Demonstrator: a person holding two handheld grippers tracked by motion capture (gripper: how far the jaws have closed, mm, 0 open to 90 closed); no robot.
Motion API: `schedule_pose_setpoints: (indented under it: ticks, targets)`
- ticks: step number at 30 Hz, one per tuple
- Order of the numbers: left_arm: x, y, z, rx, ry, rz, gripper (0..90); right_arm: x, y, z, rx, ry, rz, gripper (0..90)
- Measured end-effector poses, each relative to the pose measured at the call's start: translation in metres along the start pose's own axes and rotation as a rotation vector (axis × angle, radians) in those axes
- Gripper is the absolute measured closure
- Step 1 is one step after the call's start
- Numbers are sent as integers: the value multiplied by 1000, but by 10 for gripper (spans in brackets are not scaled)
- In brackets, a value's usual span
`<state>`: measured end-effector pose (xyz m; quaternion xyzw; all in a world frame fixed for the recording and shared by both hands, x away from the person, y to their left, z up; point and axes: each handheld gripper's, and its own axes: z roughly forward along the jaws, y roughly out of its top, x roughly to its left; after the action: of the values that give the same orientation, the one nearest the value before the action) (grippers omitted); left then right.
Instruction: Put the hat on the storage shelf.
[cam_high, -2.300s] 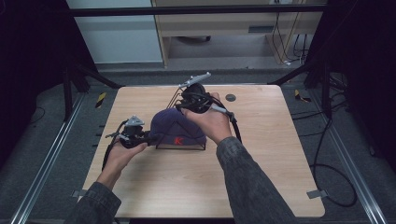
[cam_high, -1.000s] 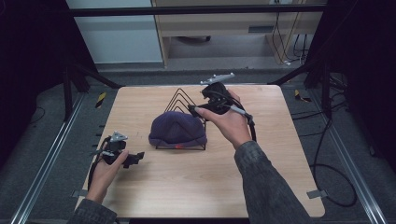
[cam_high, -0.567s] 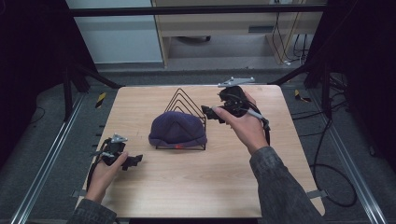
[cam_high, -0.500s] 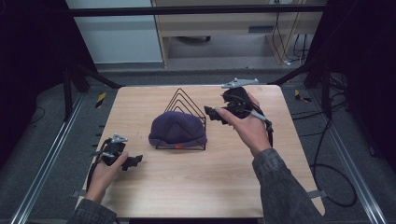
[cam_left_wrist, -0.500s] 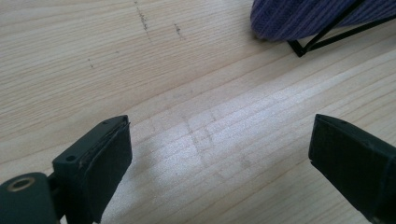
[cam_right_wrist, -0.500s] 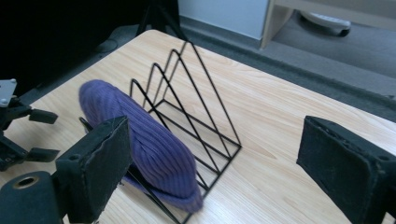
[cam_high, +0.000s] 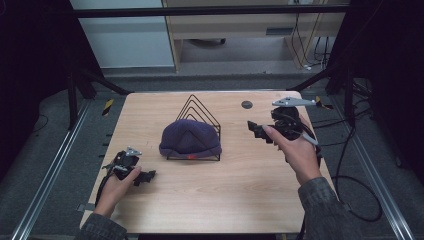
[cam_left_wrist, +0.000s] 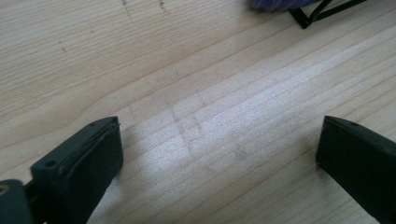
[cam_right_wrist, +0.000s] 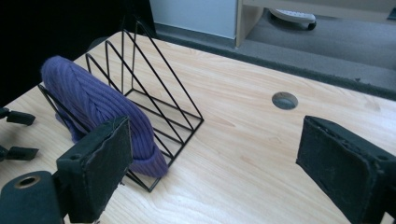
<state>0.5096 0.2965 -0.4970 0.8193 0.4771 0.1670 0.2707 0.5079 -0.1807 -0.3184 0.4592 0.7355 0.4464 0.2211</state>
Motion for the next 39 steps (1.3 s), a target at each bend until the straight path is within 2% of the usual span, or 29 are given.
schedule_pose_setpoints:
  ticks: [7, 16, 24, 31, 35, 39]
  targets:
    - [0, -2, 0, -16, 0, 2, 0, -13, -22, -5, 32, -18, 19, 103]
    - [-1, -2, 1, -22, -3, 6, 0, -27, -44, -11, 46, -26, 46, 99]
    - [-2, -1, 1, -24, -6, 12, 0, -37, -70, -10, 68, -30, 76, 94]
    - [-3, -1, 2, -24, -8, 14, 0, -49, -110, 0, 134, -37, 109, 101]
    - [-4, -1, 2, -24, -10, 15, 0, -52, -136, 9, 186, -38, 135, 111]
    - [-5, -1, 2, -24, -13, 21, 0, -53, -155, 18, 208, -46, 158, 112]
